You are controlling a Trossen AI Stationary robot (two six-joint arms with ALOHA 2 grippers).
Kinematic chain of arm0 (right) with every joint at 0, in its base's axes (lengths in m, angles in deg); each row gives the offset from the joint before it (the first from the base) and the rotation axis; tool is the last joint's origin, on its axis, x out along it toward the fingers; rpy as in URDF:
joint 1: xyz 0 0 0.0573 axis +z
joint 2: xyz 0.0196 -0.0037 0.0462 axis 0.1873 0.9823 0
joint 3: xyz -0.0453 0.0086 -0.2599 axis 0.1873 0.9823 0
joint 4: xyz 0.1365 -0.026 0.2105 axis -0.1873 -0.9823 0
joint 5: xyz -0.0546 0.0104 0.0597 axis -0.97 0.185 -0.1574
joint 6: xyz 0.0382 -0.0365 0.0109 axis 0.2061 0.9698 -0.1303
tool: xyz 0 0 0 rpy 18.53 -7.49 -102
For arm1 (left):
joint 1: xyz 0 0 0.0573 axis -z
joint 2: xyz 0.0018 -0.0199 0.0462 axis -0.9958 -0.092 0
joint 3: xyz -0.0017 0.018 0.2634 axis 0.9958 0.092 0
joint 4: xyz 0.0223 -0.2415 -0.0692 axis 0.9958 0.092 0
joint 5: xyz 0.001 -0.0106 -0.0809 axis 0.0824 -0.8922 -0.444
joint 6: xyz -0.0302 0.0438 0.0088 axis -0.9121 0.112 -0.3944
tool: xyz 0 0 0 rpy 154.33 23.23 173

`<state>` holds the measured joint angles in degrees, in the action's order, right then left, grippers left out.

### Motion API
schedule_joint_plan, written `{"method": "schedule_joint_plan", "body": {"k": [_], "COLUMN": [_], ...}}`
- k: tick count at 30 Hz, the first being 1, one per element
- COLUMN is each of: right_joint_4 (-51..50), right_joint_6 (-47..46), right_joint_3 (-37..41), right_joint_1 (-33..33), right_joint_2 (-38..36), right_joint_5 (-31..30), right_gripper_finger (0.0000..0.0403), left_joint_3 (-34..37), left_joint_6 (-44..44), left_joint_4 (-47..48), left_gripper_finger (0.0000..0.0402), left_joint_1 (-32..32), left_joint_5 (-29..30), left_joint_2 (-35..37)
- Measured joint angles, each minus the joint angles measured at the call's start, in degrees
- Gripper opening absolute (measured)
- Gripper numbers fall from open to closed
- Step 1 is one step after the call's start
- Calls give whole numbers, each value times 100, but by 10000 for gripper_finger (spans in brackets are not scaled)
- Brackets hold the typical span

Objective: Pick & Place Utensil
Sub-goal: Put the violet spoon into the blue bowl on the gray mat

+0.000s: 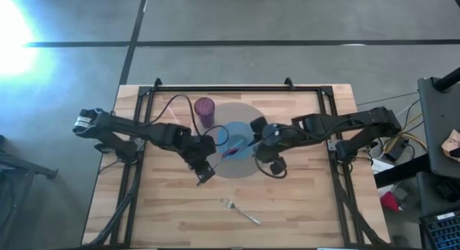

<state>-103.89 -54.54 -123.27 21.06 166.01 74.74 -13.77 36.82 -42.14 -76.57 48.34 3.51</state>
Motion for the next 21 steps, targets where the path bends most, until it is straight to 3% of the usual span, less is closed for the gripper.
{"method": "schedule_joint_plan", "body": {"k": [4, 11, 17, 21], "right_joint_4": [-9, -25, -17, 390], "right_joint_6": [106, 111, 101, 293], "right_joint_3": [-46, -57, 94, 468], "right_joint_1": [0, -9, -9, -18], "right_joint_2": [-133, -444, -544, -500], "right_joint_5": [-50, -455, -287, -136], "right_gripper_finger": [167, 167, 166, 166], "left_joint_3": [0, -2, -40, -44], "left_joint_6": [-37, -856, -934, -708], "left_joint_4": [-66, -166, -497, -527], "left_gripper_finger": [0, 0, 0, 0], "left_joint_1": [-260, -746, -884, -873], "left_joint_5": [-500, -1528, -1658, -1330], "left_joint_2": [-13, -15, -15, -18]}}
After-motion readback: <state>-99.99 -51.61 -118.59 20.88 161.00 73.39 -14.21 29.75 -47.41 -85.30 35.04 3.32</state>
